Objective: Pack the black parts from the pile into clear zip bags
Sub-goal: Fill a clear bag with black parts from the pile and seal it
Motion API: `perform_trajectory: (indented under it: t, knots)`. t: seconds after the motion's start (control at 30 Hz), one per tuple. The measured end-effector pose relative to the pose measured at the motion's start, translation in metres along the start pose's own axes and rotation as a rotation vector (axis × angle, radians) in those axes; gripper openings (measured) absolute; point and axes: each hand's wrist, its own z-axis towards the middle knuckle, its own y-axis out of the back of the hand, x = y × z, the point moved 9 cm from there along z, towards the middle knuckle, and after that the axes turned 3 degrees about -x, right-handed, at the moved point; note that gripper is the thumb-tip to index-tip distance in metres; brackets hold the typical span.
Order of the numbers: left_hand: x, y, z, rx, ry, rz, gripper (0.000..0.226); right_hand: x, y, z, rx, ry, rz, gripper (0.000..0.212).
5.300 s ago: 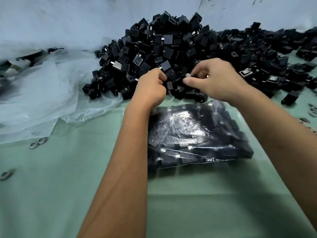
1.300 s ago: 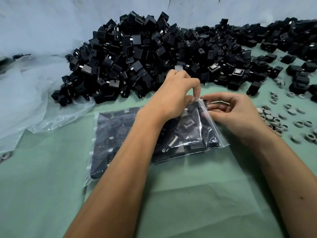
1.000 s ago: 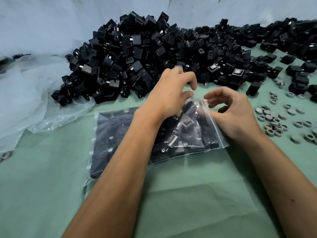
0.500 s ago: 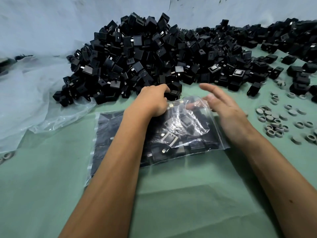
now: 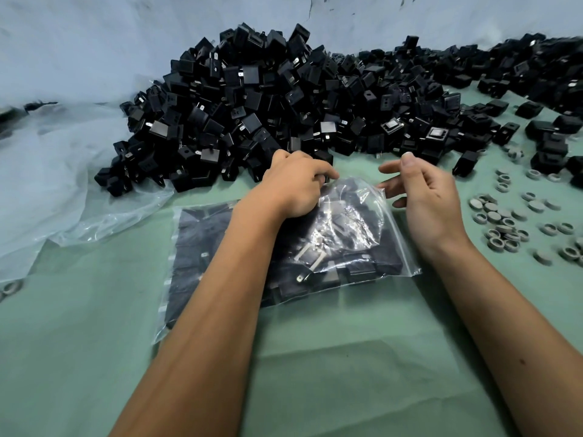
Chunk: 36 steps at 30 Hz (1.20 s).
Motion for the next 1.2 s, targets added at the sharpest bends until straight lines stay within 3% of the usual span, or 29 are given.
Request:
perform_trajectory:
  t: [0.17, 0.5, 0.77, 0.97, 1.1, 1.2]
  knots:
    - [-0.003, -0.002, 0.0, -0.037, 0.035, 0.095, 0.037, 0.003, -0.002, -0.001, 0.018, 0.049, -0.028, 0.041]
    - [-0.014, -0.01, -0.006, -0.018, 0.136, 0.228, 0.073, 0.007, -0.004, -0.002, 0.03, 0.079, -0.027, 0.034]
    - [-0.016, 0.001, -0.009, -0.107, 0.103, 0.162, 0.071, 0.01, -0.002, -0.003, 0.022, 0.073, -0.034, 0.032]
    - [-0.036, 0.014, -0.006, -0.174, -0.041, -0.012, 0.055, 0.009, 0.006, 0.0, -0.047, 0.062, -0.039, 0.029]
    - [-0.065, 0.01, -0.011, -0.099, -0.226, -0.254, 0.041, 0.002, 0.008, 0.003, -0.051, -0.018, 0.127, 0.025]
    - [-0.08, 0.002, -0.014, -0.041, -0.309, -0.266, 0.04, -0.008, 0.001, 0.005, 0.009, -0.131, 0.288, 0.024]
